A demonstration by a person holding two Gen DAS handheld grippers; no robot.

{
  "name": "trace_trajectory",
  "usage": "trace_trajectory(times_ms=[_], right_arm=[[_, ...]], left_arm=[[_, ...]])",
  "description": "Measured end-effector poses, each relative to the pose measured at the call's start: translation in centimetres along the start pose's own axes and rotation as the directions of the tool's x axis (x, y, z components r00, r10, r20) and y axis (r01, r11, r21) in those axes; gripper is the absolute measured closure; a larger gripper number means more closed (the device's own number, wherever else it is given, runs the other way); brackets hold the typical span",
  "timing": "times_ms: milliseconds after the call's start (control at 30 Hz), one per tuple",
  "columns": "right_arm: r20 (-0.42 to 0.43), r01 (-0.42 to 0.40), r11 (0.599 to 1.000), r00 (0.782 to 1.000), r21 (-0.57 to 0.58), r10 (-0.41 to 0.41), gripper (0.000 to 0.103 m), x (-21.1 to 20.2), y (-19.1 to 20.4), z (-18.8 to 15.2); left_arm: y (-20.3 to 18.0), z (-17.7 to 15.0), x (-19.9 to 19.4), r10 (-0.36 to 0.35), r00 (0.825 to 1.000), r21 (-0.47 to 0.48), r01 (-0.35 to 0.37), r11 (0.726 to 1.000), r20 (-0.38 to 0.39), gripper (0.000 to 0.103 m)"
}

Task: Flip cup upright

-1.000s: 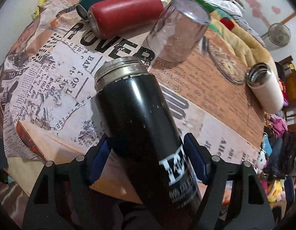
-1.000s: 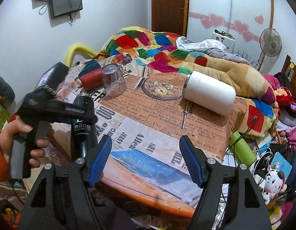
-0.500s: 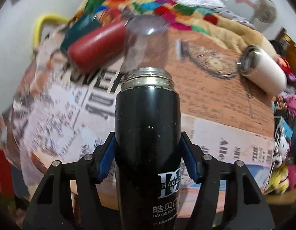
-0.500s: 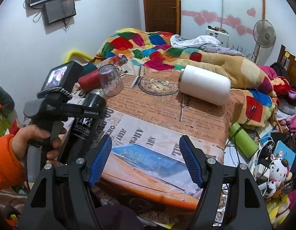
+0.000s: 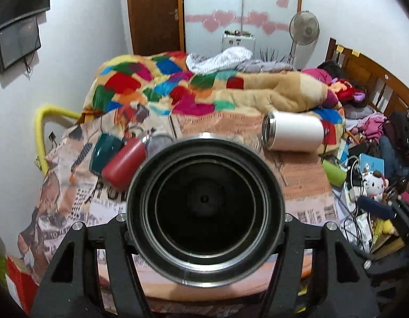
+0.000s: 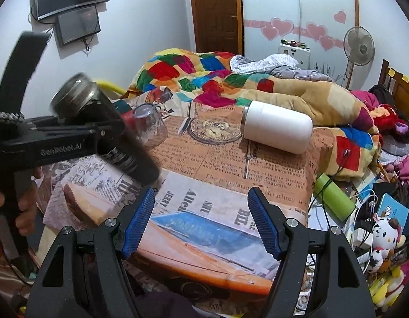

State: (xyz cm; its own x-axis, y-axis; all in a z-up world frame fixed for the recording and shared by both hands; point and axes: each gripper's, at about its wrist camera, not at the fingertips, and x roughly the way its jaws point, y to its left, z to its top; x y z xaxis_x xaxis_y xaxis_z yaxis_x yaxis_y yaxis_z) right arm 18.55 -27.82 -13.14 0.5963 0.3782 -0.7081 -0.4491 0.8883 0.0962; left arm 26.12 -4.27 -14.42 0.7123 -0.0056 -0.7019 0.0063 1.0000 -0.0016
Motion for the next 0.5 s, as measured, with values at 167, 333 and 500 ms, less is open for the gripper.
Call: trace_trajectory(times_ms=[167,333,500], right_arm=[[0.008,0.002,1.0,1.0,0.01,-0.002,0.033,0.2,0.0,0.5],[0.001,0.008,1.0,1.0,0.021,-0.008,0.033,0.6,-0.3,0.6],[-0.008,0.014,1.0,1.0,0.019,-0.014,0.033,0.9,-0.3,0.5]], left_arm=[[-0.4,2.3,1.0,-0.015,0.999,-0.004,0.015,1.0,0.03,0.04],[-1.2,2.5,1.8,-0.021,0.999,0.017,0.021,1.0,0.032,0.04],[-1.3,1.2,2.4,-0.033,0.999,0.026,0.033,0.999,0.011,0.04]])
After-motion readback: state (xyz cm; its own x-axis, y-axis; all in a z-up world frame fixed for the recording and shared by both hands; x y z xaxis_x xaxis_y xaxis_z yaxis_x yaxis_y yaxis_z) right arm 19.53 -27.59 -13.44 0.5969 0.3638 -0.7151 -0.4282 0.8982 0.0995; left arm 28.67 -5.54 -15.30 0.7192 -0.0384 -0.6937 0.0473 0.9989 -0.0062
